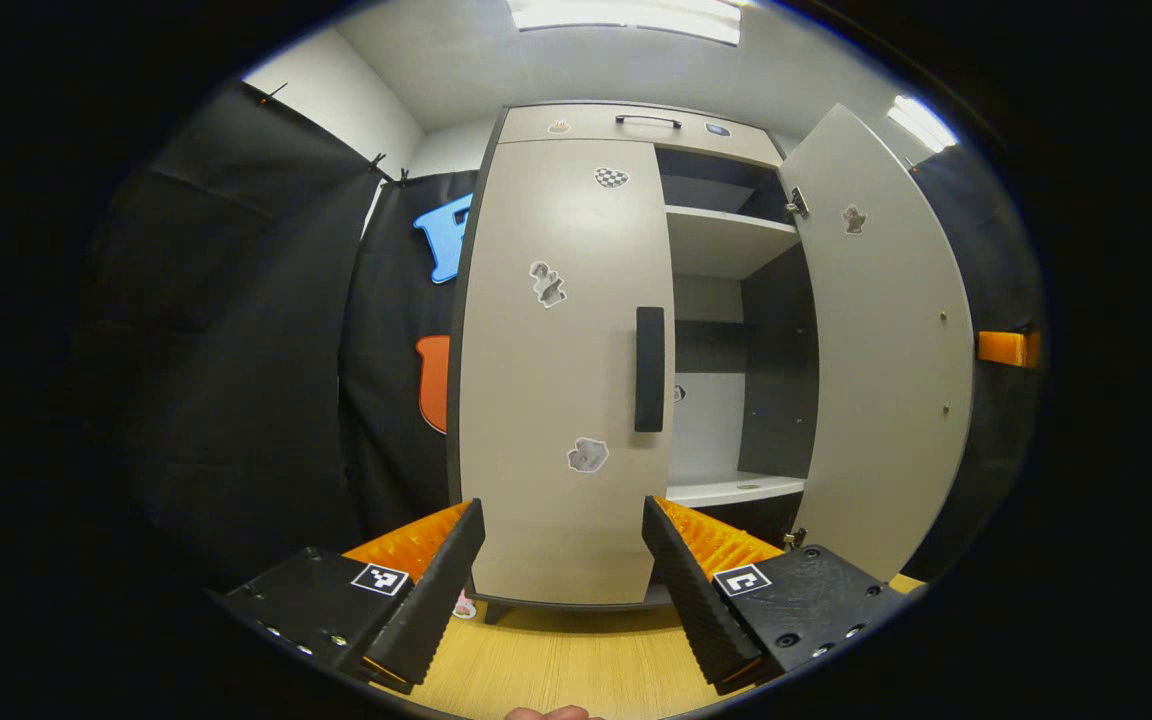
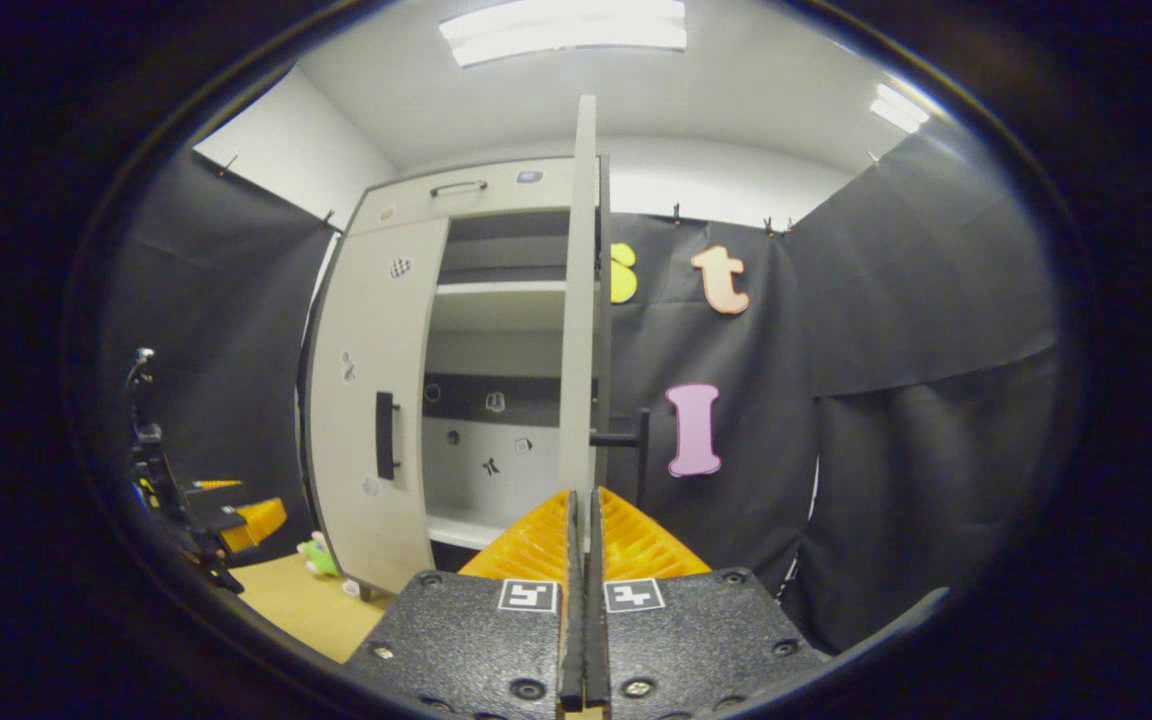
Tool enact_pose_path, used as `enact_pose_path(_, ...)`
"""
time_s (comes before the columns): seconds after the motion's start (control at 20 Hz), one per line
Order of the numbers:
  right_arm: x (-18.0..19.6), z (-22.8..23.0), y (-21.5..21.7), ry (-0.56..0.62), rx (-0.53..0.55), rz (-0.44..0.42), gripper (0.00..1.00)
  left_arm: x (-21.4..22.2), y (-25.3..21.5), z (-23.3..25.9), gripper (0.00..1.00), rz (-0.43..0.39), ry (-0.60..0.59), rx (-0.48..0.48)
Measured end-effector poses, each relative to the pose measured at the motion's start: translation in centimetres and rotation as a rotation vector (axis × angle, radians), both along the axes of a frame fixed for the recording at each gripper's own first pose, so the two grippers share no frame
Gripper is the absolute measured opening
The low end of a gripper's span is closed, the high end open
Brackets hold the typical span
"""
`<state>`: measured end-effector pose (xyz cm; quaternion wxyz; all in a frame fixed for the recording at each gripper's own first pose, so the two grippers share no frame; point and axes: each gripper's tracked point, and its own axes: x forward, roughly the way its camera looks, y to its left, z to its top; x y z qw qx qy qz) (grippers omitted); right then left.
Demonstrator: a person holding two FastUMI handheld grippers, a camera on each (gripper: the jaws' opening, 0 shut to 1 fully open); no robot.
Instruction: Open the right door of the double-door shoe cabinet with the right hand, and open the left door with the left hand.
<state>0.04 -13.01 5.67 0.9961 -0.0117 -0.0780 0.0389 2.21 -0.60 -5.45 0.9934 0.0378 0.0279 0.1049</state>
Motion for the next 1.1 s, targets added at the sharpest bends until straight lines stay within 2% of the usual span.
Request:
enact_pose_path(0.05, -0.6, -0.1, 0.6, -0.012, 0.003, 0.004, 0.04, 0.0, -0.2, 0.0, 0.95, -0.014, 0.006, -0.001)
enact_pose_path(0.1, -1.0, -0.3, 1.6, -0.014, 0.003, 0.016, 0.09, -0.2, -0.5, -0.1, 0.95, -0.024, 0.009, 0.002)
enact_pose_path(0.15, -1.4, -0.7, 2.5, -0.014, 0.000, 0.031, 0.31, -0.2, -0.8, -0.2, 0.95, -0.033, 0.010, 0.006)
enact_pose_path(0.25, -1.8, -1.5, 3.9, -0.010, -0.033, 0.045, 0.60, -0.2, -1.2, -0.1, 0.95, -0.051, 0.009, 0.003)
enact_pose_path(0.35, -1.7, -2.2, 5.1, 0.002, -0.083, 0.032, 0.68, 0.1, -1.6, 0.3, 0.95, -0.077, 0.001, -0.002)
enact_pose_path(0.45, -1.7, -2.6, 6.3, 0.005, -0.116, 0.038, 0.93, 0.4, -2.0, 1.2, 0.95, -0.100, -0.015, -0.001)
enact_pose_path(0.5, -1.8, -2.9, 7.1, 0.010, -0.122, 0.052, 0.97, 0.7, -2.3, 1.6, 0.95, -0.114, -0.019, -0.007)
enact_pose_path(0.65, -2.0, -4.3, 8.7, 0.049, -0.124, 0.092, 0.99, 2.6, -3.4, 3.6, 0.95, -0.159, -0.020, -0.042)
enact_pose_path(0.8, -2.4, -5.6, 9.8, 0.096, -0.108, 0.122, 0.99, 6.4, -3.6, 6.0, 0.95, -0.186, -0.035, -0.038)
enact_pose_path(1.1, -3.0, -5.9, 9.1, 0.134, -0.089, 0.090, 0.99, 14.9, -3.0, 7.9, 0.95, -0.169, -0.007, -0.025)
